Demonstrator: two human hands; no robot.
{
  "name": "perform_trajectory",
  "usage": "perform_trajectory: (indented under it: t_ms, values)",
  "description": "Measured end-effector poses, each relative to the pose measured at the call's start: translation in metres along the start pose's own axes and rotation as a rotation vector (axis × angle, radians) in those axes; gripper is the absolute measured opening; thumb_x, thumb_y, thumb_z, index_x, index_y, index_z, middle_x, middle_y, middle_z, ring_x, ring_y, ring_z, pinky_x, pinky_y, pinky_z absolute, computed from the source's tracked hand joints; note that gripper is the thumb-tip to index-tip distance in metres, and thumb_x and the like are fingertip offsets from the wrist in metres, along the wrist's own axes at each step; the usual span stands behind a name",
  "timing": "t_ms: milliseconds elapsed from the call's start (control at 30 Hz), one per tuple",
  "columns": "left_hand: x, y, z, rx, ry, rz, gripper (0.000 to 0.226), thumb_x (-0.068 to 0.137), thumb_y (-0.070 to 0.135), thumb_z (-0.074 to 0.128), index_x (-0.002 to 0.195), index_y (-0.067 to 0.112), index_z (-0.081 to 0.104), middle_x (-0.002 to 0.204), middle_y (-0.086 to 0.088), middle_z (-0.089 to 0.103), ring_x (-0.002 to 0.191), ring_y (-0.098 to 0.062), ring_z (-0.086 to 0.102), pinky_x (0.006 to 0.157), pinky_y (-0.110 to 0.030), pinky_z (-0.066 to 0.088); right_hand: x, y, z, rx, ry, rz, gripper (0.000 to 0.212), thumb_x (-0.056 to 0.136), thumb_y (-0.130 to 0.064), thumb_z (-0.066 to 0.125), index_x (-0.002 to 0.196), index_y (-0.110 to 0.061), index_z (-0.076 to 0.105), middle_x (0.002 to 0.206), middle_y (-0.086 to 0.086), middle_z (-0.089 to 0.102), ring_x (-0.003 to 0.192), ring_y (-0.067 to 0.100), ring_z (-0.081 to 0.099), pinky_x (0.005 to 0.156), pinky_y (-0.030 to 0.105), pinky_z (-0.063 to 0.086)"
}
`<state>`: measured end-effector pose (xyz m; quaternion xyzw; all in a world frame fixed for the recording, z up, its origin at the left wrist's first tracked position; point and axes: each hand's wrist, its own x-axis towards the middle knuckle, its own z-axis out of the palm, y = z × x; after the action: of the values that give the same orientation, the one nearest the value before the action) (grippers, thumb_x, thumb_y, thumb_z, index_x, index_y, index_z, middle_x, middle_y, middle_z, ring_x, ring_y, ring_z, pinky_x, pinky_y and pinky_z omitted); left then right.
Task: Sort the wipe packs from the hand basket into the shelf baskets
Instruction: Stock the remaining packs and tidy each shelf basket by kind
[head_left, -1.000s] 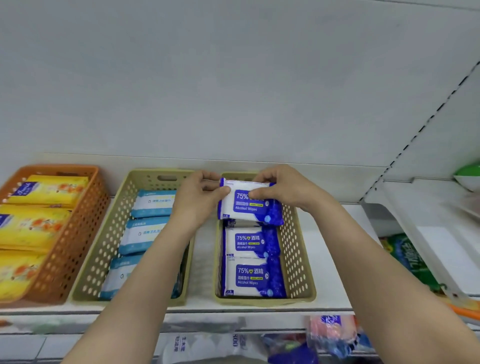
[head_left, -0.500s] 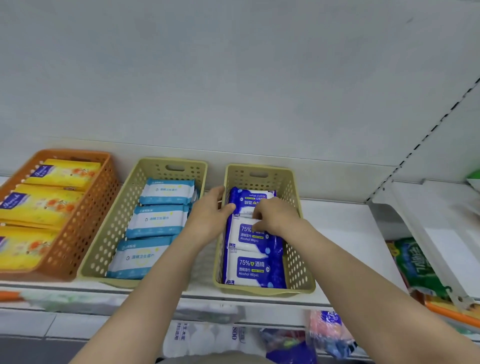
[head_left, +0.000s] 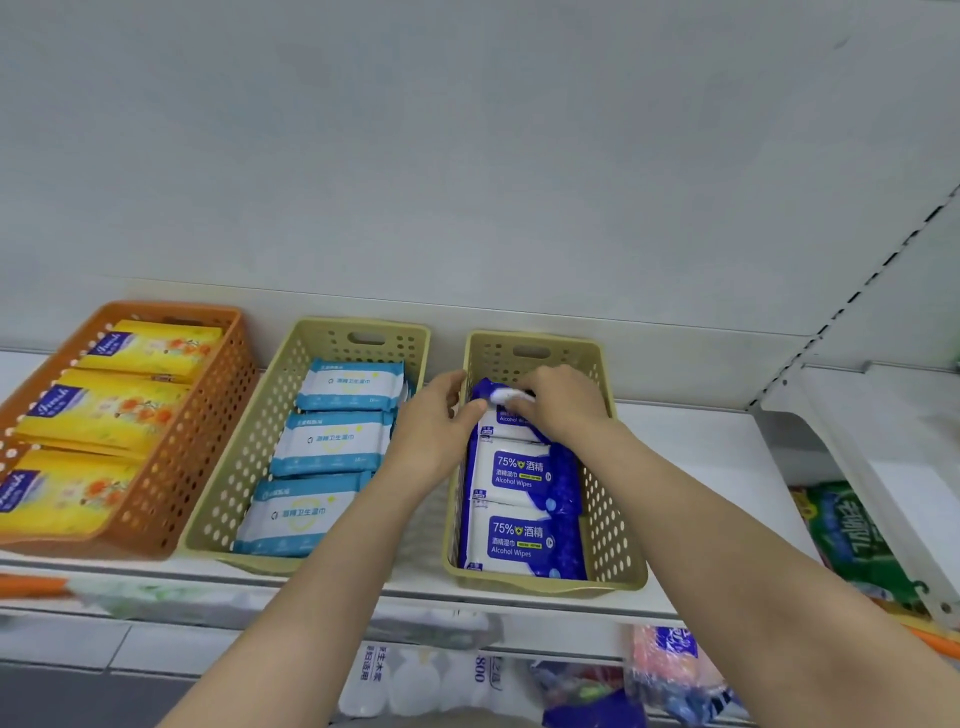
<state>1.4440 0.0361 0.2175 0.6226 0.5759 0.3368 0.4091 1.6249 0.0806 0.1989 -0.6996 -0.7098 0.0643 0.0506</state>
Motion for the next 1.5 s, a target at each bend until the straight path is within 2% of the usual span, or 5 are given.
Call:
perform_trajectory:
  t_ms: [333,567,900,1067,1500]
  values:
    - [0.006,0.02,0.012,0.076,-0.01,0.201,0.056,0.076,0.031,0.08,0.127,0.024,0.057,0.108,0.01,0.065,0.091,-0.001,0.06,0.071,-0.008,0.043,-0.026,-0.017,-0.04,1.388,-0.063,0.393,0.032,0.088,-0.03,0.07,0.095,0.001,0.073,0.086,0.017,0.076,0.078,0.029,0.075,0.074,0.041,0.062]
    - [0.015,0.018,-0.006,-0.12,-0.042,0.042,0.026,0.088,0.026,0.07,0.111,0.021,0.06,0.101,0.0,0.071,0.089,-0.015,0.069,0.075,-0.039,0.058,-0.029,0.006,-0.055,0.907,0.006,-0.005,0.048,0.082,-0.034,0.077,0.125,-0.025,0.061,0.123,-0.013,0.065,0.112,0.001,0.06,0.097,0.031,0.052]
    - [0.017,0.008,-0.013,-0.046,0.027,0.07,0.026,0.094,0.033,0.062,0.116,0.019,0.061,0.111,0.006,0.068,0.09,-0.001,0.064,0.059,-0.004,0.044,-0.017,0.015,-0.054,1.132,-0.046,0.07,0.016,0.079,-0.026,0.081,0.089,-0.021,0.07,0.087,-0.004,0.076,0.086,0.013,0.074,0.059,0.02,0.056]
    - [0.015,0.002,-0.007,0.183,0.055,0.13,0.04,0.096,0.027,0.059,0.135,0.02,0.053,0.136,0.001,0.056,0.125,-0.014,0.05,0.1,-0.031,0.045,0.0,0.024,-0.037,0.885,-0.001,0.223,0.016,0.079,-0.032,0.08,0.086,-0.023,0.068,0.094,-0.002,0.073,0.089,0.014,0.071,0.073,0.033,0.06]
    - [0.015,0.007,0.001,0.407,-0.074,0.062,0.04,0.097,0.023,0.056,0.135,0.018,0.044,0.124,-0.007,0.063,0.106,-0.017,0.056,0.074,-0.026,0.042,0.01,0.009,0.004,0.233,-0.177,0.028,0.055,0.078,-0.041,0.079,0.128,-0.024,0.063,0.126,0.002,0.064,0.115,0.023,0.058,0.091,0.038,0.051]
